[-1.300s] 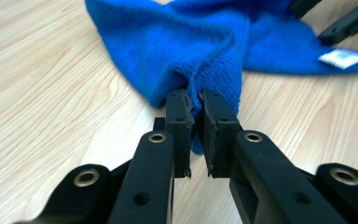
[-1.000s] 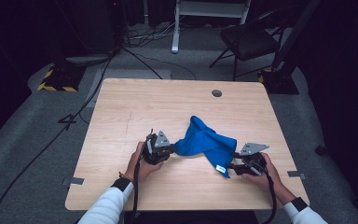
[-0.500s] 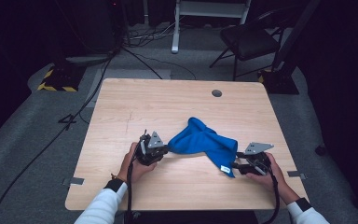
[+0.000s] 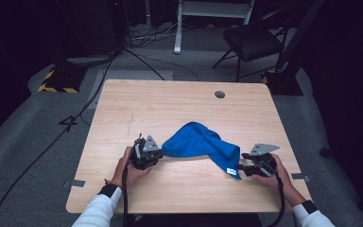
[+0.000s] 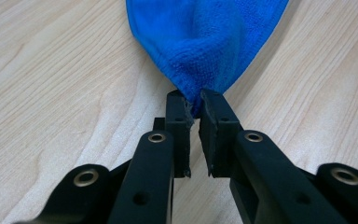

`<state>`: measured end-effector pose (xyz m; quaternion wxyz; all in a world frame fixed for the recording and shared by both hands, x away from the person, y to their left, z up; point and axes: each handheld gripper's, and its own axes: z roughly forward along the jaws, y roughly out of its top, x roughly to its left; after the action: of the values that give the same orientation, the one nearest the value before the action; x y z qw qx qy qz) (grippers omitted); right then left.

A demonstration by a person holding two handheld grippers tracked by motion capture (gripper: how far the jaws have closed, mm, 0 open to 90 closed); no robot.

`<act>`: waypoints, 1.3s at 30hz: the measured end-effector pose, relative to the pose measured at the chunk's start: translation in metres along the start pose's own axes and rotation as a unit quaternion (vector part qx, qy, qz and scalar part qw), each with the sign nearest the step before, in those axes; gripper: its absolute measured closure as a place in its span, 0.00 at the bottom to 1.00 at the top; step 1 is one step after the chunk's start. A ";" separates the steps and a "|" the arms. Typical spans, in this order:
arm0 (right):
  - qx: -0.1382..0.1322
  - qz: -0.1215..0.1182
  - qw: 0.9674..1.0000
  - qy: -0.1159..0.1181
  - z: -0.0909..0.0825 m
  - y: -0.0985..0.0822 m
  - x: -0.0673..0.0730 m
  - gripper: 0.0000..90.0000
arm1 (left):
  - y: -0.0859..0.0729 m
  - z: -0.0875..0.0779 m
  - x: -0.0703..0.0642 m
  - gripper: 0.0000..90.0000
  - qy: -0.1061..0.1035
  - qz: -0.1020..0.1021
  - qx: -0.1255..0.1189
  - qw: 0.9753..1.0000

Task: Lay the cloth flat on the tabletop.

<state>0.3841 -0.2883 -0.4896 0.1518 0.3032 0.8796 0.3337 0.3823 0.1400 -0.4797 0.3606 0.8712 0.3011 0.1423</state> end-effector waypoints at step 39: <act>-0.094 -0.017 0.995 0.004 0.002 0.094 -0.036 0.52 | -0.003 0.006 0.020 0.89 0.019 -0.010 0.015 1.000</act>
<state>0.4533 -0.2540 -0.4249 0.1817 0.2709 0.8499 0.4139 0.4000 0.1508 -0.4854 0.3429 0.8707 0.3186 0.1510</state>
